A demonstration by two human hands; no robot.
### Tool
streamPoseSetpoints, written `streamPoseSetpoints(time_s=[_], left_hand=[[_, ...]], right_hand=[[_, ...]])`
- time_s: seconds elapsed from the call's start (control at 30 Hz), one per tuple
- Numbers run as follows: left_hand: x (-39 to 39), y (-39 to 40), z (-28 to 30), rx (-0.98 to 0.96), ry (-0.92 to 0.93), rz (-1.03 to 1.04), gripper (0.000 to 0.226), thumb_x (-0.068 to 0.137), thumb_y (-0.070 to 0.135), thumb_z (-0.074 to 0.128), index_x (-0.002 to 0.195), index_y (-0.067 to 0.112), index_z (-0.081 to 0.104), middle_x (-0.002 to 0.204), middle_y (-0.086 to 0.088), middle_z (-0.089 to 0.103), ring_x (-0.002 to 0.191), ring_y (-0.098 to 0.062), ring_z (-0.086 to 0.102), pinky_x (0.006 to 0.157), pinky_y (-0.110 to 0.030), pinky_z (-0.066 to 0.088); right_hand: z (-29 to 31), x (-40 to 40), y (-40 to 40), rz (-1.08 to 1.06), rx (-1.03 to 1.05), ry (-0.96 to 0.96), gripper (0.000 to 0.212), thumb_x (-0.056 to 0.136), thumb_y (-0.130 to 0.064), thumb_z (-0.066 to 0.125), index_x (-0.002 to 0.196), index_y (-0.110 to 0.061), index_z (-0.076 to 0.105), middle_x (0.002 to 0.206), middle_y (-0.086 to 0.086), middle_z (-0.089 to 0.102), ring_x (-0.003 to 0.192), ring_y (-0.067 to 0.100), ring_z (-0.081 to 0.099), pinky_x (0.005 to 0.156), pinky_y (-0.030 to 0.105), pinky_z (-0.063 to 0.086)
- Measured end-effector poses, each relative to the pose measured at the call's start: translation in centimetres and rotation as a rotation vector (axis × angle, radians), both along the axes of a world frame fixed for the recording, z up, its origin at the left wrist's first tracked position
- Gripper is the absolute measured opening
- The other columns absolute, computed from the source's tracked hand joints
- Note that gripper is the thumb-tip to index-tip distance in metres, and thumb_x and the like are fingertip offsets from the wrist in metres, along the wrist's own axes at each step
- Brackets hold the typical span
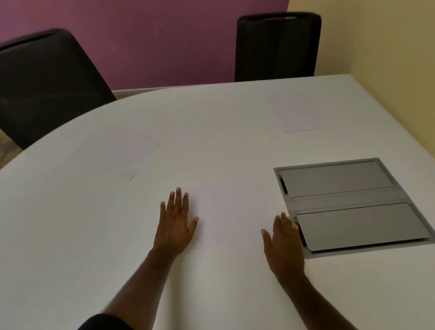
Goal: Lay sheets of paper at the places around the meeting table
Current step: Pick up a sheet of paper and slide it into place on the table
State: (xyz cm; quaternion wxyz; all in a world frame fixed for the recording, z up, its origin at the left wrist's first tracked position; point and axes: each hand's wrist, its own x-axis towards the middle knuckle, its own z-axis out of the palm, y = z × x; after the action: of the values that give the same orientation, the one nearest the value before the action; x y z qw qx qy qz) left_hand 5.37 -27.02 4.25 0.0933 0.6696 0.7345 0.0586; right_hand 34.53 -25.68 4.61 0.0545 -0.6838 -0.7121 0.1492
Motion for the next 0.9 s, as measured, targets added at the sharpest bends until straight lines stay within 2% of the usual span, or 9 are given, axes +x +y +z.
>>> streamPoseSetpoints(time_s=[0.1, 0.2, 0.37, 0.43, 0.53, 0.6, 0.7, 0.8, 0.9], left_hand=[[-0.4, -0.8, -4.0, -0.091, 0.0, 0.042, 0.087, 0.09, 0.064, -0.004, 0.158, 0.009, -0.005, 0.163, -0.011, -0.021, 0.154, -0.03, -0.013, 0.126, -0.051, -0.003], [-0.2, -2.1, -6.3, -0.061, 0.018, 0.062, 0.079, 0.097, 0.056, 0.007, 0.158, 0.006, 0.005, 0.166, -0.013, -0.009, 0.154, -0.03, -0.008, 0.125, -0.054, -0.001], [-0.2, -2.1, -6.8, -0.047, 0.028, 0.072, 0.076, 0.098, 0.054, 0.009, 0.158, 0.007, 0.004, 0.167, -0.012, -0.006, 0.155, -0.028, -0.007, 0.125, -0.055, -0.001], [-0.1, -2.1, -6.6, -0.046, 0.017, 0.073, 0.076, 0.098, 0.053, 0.01, 0.158, 0.007, 0.006, 0.168, -0.013, -0.004, 0.155, -0.029, -0.006, 0.125, -0.055, -0.001], [0.0, -2.1, -6.3, -0.037, -0.001, 0.074, 0.077, 0.098, 0.053, 0.012, 0.158, 0.006, 0.01, 0.167, -0.014, 0.001, 0.155, -0.03, -0.001, 0.125, -0.057, 0.001], [0.0, -2.1, -6.2, -0.035, -0.004, 0.074, 0.077, 0.098, 0.052, 0.013, 0.158, 0.005, 0.011, 0.167, -0.015, 0.002, 0.155, -0.031, 0.0, 0.124, -0.057, 0.003], [0.0, -2.2, -6.2, -0.037, 0.007, 0.074, 0.077, 0.097, 0.053, 0.01, 0.158, 0.006, 0.009, 0.167, -0.014, -0.001, 0.155, -0.03, -0.003, 0.125, -0.057, 0.002], [0.1, -2.2, -6.1, -0.039, 0.001, 0.084, 0.078, 0.096, 0.054, 0.007, 0.158, 0.006, 0.007, 0.167, -0.014, -0.002, 0.155, -0.03, -0.003, 0.125, -0.057, 0.001], [0.4, -2.3, -6.0, -0.068, 0.013, 0.112, 0.081, 0.094, 0.057, -0.002, 0.158, 0.008, -0.001, 0.167, -0.012, -0.009, 0.155, -0.028, -0.009, 0.125, -0.055, -0.002]], right_hand=[[-2.9, 0.3, -0.5, -0.075, -0.019, 0.052, 0.07, 0.103, -0.047, 0.032, 0.156, -0.003, 0.019, 0.166, 0.014, 0.019, 0.154, 0.027, 0.014, 0.126, 0.039, 0.011], [-4.2, -0.3, -0.6, -0.06, 0.029, 0.022, 0.079, 0.098, -0.057, 0.022, 0.157, -0.004, 0.017, 0.166, 0.013, 0.016, 0.154, 0.028, 0.013, 0.126, 0.04, 0.009], [-4.5, -2.9, 0.1, 0.059, 0.053, -0.012, 0.082, 0.095, -0.063, 0.011, 0.157, -0.009, 0.018, 0.167, 0.009, 0.011, 0.156, 0.024, 0.004, 0.127, 0.041, 0.001], [-4.1, -4.2, 0.2, 0.122, 0.033, 0.064, 0.076, 0.095, -0.064, 0.009, 0.156, -0.019, 0.022, 0.167, 0.005, 0.007, 0.155, 0.021, -0.001, 0.127, 0.041, -0.001], [-3.0, -6.5, -1.1, 0.051, -0.121, 0.546, 0.055, 0.096, -0.063, 0.023, 0.148, -0.046, 0.026, 0.166, -0.006, 0.012, 0.155, 0.016, 0.002, 0.124, 0.034, 0.001], [-2.1, -8.2, -2.7, -0.081, -0.238, 0.941, 0.056, 0.098, -0.059, 0.033, 0.149, -0.037, 0.032, 0.16, -0.01, 0.031, 0.152, 0.011, 0.021, 0.123, 0.029, 0.013], [-1.3, -10.4, -5.1, -0.228, -0.283, 1.315, 0.058, 0.096, -0.056, 0.046, 0.145, -0.025, 0.046, 0.148, -0.009, 0.052, 0.139, 0.002, 0.044, 0.118, 0.027, 0.031], [-0.8, -12.6, -7.0, -0.596, -0.343, 1.686, 0.058, 0.099, -0.041, 0.049, 0.152, -0.022, 0.036, 0.153, 0.005, 0.047, 0.141, 0.017, 0.045, 0.11, 0.03, 0.037], [0.3, -14.5, -7.0, -0.891, -0.366, 1.876, 0.057, 0.102, -0.037, 0.045, 0.153, -0.014, 0.033, 0.153, 0.007, 0.045, 0.143, 0.025, 0.042, 0.11, 0.032, 0.035]])
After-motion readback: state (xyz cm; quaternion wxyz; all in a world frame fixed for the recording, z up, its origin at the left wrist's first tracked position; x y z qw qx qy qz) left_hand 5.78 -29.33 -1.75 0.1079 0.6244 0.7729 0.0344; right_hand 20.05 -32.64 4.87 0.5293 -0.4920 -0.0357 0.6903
